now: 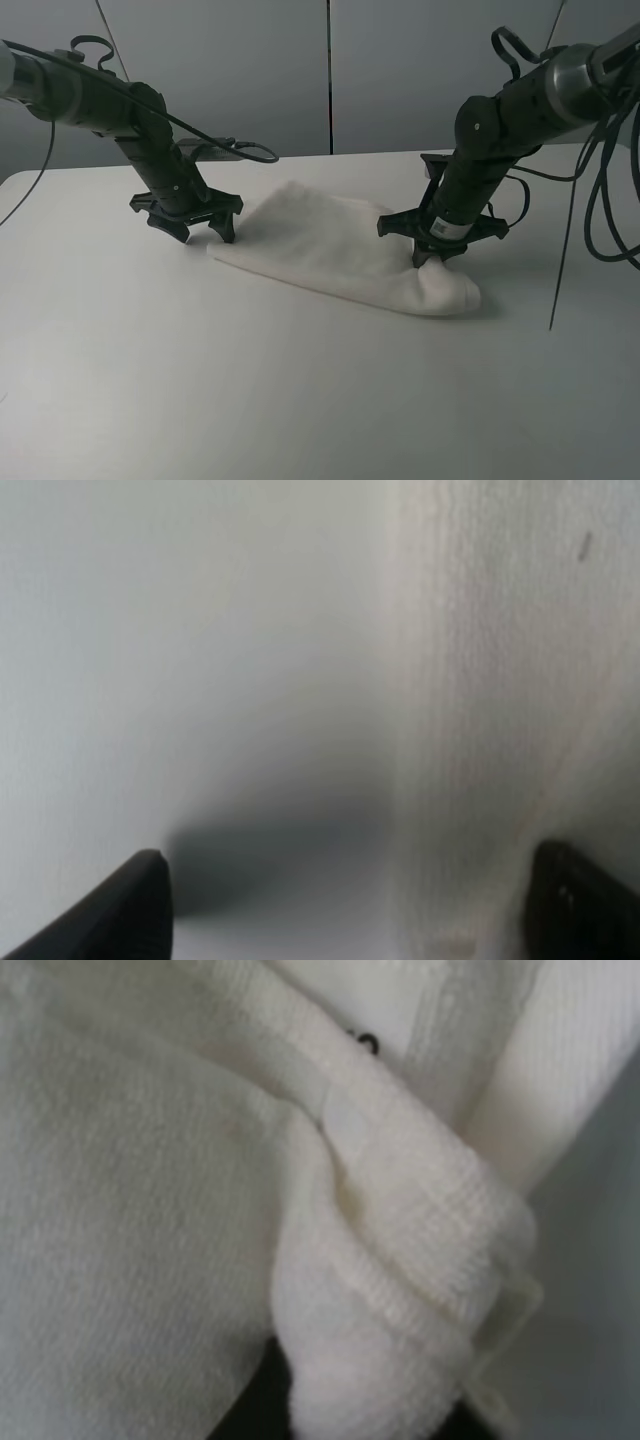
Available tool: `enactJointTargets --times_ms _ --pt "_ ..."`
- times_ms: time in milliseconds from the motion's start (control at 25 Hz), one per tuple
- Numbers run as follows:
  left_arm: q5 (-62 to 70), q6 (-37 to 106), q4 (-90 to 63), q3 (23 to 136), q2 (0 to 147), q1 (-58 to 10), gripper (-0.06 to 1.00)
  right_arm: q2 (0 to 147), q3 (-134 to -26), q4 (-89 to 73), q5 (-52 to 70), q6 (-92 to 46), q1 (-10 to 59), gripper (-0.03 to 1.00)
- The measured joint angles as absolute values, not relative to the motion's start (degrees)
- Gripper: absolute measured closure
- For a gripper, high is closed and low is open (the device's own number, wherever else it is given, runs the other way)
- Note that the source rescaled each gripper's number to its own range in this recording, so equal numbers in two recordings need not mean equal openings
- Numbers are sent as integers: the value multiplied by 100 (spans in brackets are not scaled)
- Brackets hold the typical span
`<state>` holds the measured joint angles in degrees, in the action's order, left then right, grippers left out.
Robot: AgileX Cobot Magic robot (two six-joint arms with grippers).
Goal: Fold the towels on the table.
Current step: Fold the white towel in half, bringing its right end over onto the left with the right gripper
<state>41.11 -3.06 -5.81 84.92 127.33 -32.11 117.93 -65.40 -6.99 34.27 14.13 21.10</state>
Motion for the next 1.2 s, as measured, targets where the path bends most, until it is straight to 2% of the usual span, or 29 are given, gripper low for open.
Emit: enactJointTargets --times_ms 200,520,920,1200 --pt "4111 -306 -581 8492 12733 -3211 2 11267 -6505 -958 3541 1226 2110 88" --pt "4185 -306 -593 8502 12733 -3211 2 10637 -6615 -2259 3548 397 2110 88" --pt "4243 -278 -607 8515 12733 -3201 2 10637 -6618 -5998 3796 -2306 2110 88" --pt "4243 -211 -652 8515 12733 -3201 2 10637 -6618 -7529 3985 -3350 2110 88"
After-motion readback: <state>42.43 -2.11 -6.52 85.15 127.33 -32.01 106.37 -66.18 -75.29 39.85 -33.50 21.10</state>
